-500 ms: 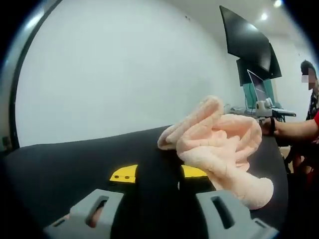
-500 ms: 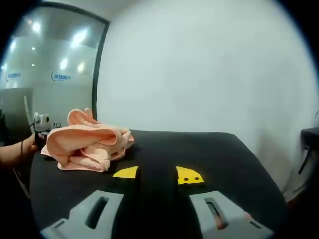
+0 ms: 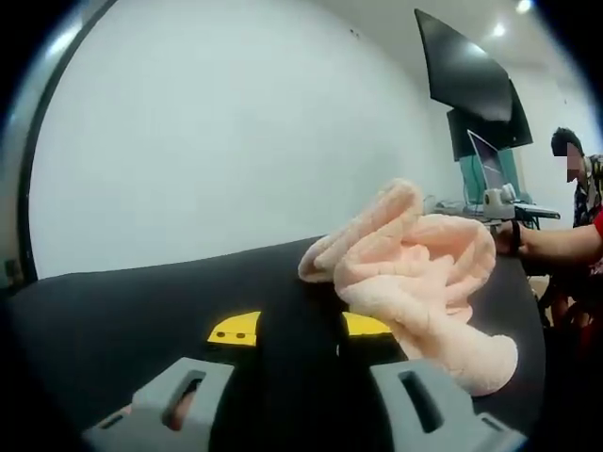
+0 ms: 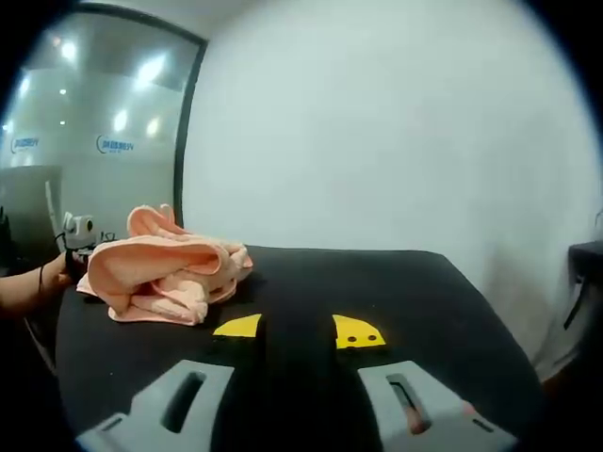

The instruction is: Fold the towel on the table until its edges align and the towel forms a compact rectangular stack.

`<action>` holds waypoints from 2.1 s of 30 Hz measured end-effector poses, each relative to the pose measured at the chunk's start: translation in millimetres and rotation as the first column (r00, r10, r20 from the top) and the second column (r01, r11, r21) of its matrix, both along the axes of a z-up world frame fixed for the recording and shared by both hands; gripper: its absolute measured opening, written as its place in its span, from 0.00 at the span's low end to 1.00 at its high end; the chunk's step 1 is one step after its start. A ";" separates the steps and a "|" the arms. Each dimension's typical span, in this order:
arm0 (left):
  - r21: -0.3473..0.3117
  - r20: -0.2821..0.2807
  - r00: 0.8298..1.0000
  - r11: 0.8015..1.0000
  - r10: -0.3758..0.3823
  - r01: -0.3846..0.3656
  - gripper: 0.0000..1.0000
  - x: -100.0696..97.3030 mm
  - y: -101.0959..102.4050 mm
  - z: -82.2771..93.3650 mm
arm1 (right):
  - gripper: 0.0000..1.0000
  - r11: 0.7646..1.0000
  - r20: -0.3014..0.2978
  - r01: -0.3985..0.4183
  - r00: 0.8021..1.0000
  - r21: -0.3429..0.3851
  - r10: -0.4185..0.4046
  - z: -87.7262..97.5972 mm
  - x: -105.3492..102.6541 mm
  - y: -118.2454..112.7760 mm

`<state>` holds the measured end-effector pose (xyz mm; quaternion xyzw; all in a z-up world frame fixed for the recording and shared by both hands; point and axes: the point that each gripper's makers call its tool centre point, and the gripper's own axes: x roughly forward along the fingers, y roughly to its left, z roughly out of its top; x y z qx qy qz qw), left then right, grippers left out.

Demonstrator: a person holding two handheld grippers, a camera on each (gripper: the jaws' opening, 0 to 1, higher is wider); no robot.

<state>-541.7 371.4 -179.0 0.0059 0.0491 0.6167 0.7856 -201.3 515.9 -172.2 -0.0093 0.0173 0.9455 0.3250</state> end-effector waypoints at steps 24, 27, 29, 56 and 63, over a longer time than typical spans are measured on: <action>0.002 0.004 1.000 1.000 0.004 -0.004 0.34 -5.5 3.0 -0.4 | 0.24 1.000 -0.021 0.008 1.000 0.000 -0.008 4.6 3.5 3.2; 0.003 0.006 1.000 1.000 0.005 -0.005 0.34 -6.0 3.0 -0.2 | 0.24 1.000 -0.026 0.010 1.000 -0.002 -0.010 4.9 3.0 3.3; 0.003 0.006 1.000 1.000 0.004 -0.004 0.34 -5.1 2.6 -0.1 | 0.24 1.000 -0.019 0.011 1.000 0.000 -0.011 3.9 1.8 1.7; 0.013 0.024 1.000 1.000 0.004 -0.004 0.33 -3.0 0.2 1.9 | 0.14 0.954 0.077 -0.287 0.957 0.087 0.281 69.3 -221.9 -48.9; 0.024 0.035 0.999 1.000 -0.008 0.007 0.33 -0.9 0.4 4.2 | 0.00 0.937 -0.053 -0.273 0.955 0.218 0.291 131.4 -206.4 -50.4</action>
